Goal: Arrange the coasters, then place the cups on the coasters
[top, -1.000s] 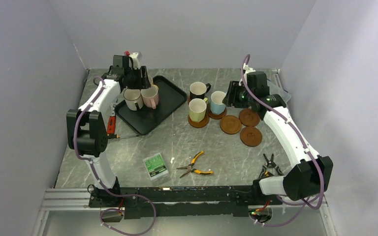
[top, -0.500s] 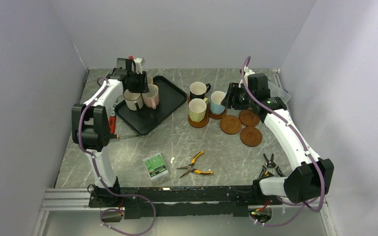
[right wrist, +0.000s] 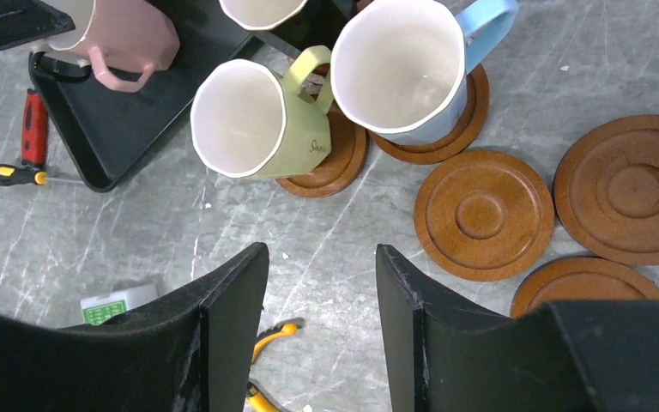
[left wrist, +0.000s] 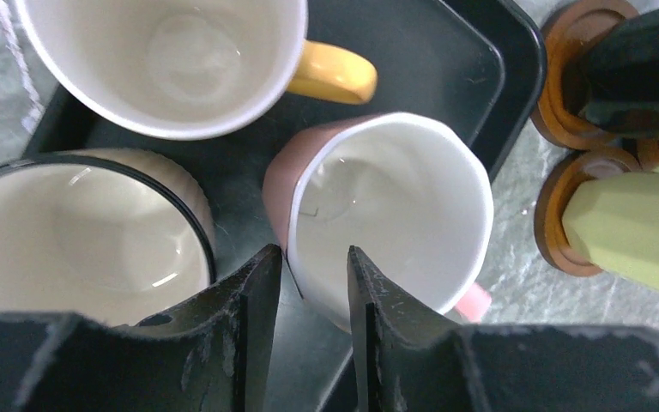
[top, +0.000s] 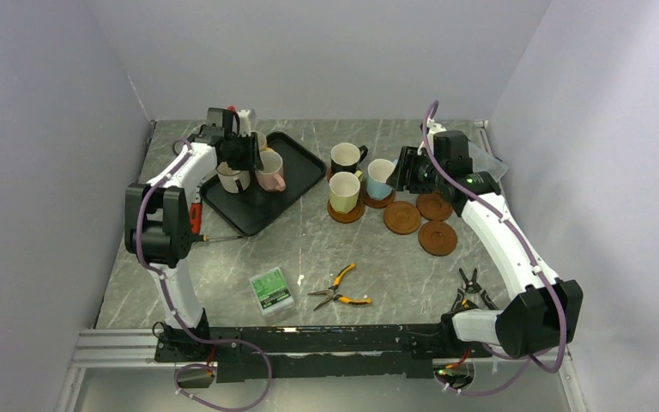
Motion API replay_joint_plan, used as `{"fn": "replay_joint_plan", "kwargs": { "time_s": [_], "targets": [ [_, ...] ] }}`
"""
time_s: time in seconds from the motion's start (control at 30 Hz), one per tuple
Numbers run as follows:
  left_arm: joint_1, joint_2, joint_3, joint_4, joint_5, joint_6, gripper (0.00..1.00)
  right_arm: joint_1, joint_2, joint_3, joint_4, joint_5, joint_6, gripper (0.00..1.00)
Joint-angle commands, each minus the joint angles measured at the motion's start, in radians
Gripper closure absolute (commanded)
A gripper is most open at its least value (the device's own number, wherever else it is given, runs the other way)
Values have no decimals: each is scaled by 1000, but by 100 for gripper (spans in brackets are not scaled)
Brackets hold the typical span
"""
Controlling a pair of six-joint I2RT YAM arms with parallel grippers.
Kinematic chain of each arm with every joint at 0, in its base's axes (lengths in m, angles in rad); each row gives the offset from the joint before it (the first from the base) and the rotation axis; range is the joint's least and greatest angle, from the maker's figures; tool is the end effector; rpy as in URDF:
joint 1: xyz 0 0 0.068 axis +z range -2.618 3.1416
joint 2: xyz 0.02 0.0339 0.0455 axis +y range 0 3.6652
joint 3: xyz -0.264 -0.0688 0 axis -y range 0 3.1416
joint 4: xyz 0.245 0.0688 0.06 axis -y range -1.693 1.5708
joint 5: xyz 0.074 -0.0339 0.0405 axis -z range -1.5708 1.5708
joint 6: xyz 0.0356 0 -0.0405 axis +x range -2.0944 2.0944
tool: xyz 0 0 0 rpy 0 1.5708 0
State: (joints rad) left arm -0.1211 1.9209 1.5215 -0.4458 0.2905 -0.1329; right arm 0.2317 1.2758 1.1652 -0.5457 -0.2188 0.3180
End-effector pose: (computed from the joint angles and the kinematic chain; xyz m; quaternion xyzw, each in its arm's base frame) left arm 0.4269 -0.0622 0.2406 0.0459 0.9254 -0.1787 0.3312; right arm 0.2703 0.0717 0.3323 -0.0097 0.8932 0.2134 0.3958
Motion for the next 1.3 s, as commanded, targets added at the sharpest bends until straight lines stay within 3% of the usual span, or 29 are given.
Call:
{"fn": "replay_joint_plan", "kwargs": {
  "time_s": [0.0, 0.27, 0.77, 0.93, 1.1, 1.27],
  "targets": [
    [-36, -90, -12, -43, 8, -46, 60, -6, -33, -6, 41, -12, 6, 47],
    [-52, -113, -23, -92, -50, -50, 50, -6, -33, -10, 43, -20, 11, 47],
    [-57, -47, 4, -149, -105, -103, 51, -6, -41, -10, 45, -25, 14, 47],
    [-57, -17, 26, -149, -133, -119, 64, -6, -50, -10, 35, -19, 11, 47],
    [-62, -39, 41, -132, -184, -103, 95, -6, -59, 7, 15, -4, 4, 47],
    [-97, -129, 32, -93, -216, -39, 97, 0, -72, 43, -8, -8, 29, 47]
  ]
}}
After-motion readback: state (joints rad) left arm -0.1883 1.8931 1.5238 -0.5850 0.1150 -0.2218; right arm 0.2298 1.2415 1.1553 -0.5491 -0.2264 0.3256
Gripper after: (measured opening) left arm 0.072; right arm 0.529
